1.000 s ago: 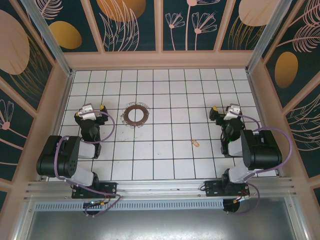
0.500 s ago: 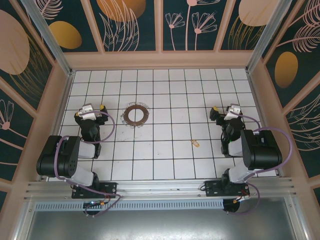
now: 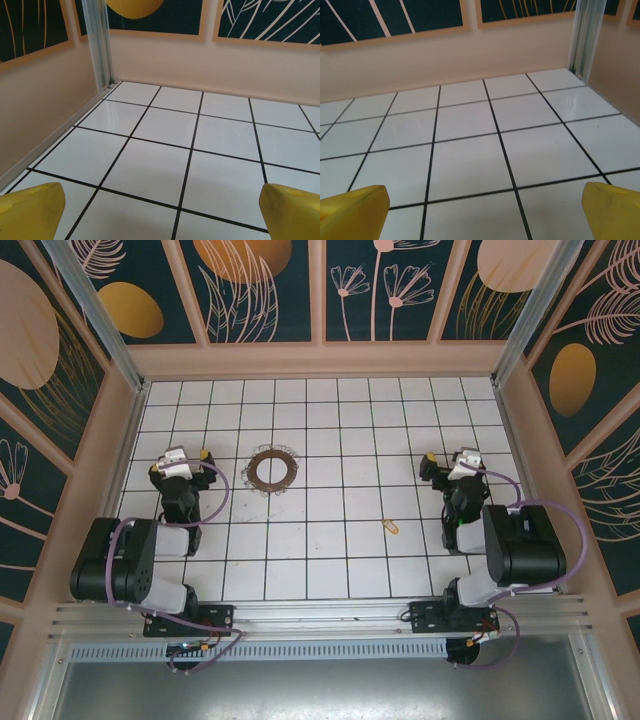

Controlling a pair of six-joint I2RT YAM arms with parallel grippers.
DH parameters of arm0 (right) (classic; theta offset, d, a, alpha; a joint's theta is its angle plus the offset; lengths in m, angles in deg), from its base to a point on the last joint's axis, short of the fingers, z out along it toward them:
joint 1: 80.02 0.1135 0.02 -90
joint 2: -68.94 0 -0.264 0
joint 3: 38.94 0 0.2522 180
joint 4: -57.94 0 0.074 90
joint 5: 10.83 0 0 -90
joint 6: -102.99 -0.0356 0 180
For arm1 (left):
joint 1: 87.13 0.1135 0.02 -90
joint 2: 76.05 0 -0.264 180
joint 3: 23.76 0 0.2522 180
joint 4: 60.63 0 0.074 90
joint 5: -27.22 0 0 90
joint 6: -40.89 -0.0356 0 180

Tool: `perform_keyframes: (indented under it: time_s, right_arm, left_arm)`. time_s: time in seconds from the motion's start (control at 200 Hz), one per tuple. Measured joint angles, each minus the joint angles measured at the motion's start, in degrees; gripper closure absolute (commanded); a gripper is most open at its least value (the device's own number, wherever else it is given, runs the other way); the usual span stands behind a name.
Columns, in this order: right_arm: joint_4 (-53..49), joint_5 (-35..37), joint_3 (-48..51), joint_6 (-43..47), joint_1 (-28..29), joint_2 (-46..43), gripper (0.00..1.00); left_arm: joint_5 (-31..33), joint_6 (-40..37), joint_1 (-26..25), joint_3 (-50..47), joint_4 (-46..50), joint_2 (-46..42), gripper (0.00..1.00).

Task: Put the keys on the keyring

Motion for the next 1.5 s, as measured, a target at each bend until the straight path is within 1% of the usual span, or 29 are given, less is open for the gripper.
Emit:
perform_keyframes:
  time_s: [0.115, 0.17, 0.285, 0.355, 0.45, 0.525, 0.571, 0.631, 0.746, 0.821, 0.931, 1.026, 1.136, 1.196, 1.411, 1.501]
  right_arm:
    - [-6.2, 4.0, -0.7, 0.4, 4.0, -8.9, 0.01]
    - [-10.4, 5.6, -2.7, -1.0, 5.6, -12.4, 0.01]
    - [-22.3, 6.8, -10.1, -5.5, 7.3, -15.1, 0.01]
    - [-29.4, 6.3, -14.9, -7.9, 8.6, -14.9, 0.01]
    - [-36.3, 3.4, -18.9, -9.9, 11.1, -13.7, 0.01]
    - [-41.1, 0.0, -21.9, -10.6, 13.7, -11.0, 0.01]
    - [-43.9, -2.1, -24.1, -10.6, 15.5, -8.5, 0.01]
    - [-46.8, -4.9, -26.8, -10.6, 17.7, -5.5, 0.01]
    - [-50.2, -11.2, -30.8, -10.5, 20.7, -1.0, 0.01]
    - [-51.5, -14.7, -32.2, -10.5, 21.5, 0.4, 0.01]
    - [-53.2, -18.6, -32.5, -10.5, 22.3, 0.9, 0.02]
    - [-53.8, -21.1, -32.0, -10.3, 22.9, 0.8, 0.04]
    - [-53.6, -22.8, -28.5, -10.3, 23.1, -0.5, 0.07]
    - [-53.8, -23.5, -26.0, -10.6, 23.1, -1.8, 0.07]
    - [-53.3, -24.2, -21.4, -10.6, 23.1, -5.9, 0.06]
    - [-52.5, -24.1, -20.2, -10.6, 23.1, -7.6, 0.06]
  left_arm:
    - [0.0, 1.5, 0.0, 3.0, 8.7, -7.4, 0.01]
    - [0.0, 3.3, 0.0, 3.8, 12.5, -11.7, 0.01]
    - [-1.1, 7.2, -0.1, 5.5, 21.3, -19.8, 0.01]
    - [-4.1, 10.0, -0.3, 6.8, 26.8, -23.7, 0.01]
    - [-11.5, 15.1, -0.8, 9.4, 34.1, -27.3, 0.01]
    - [-18.1, 19.0, -0.8, 13.2, 40.0, -27.0, 0.01]
    - [-22.4, 20.8, -1.1, 16.5, 43.6, -25.3, 0.01]
    - [-26.5, 22.1, -1.9, 20.0, 47.1, -22.7, 0.01]
    - [-29.8, 22.6, -6.2, 22.4, 51.9, -19.7, 0.02]
    - [-30.9, 22.7, -8.9, 22.7, 54.7, -17.3, 0.10]
    - [-29.8, 22.9, -12.2, 24.7, 59.2, -11.9, 0.18]
    - [-26.6, 22.9, -17.1, 28.0, 63.3, -6.9, 0.25]
    - [-22.8, 23.2, -22.5, 32.6, 66.3, -1.5, 0.33]
    - [-20.2, 23.3, -24.7, 35.1, 67.8, 1.4, 0.36]
    - [-12.1, 25.0, -30.0, 41.3, 72.6, 10.4, 0.50]
    - [-9.0, 25.5, -31.9, 44.2, 74.8, 13.8, 0.53]
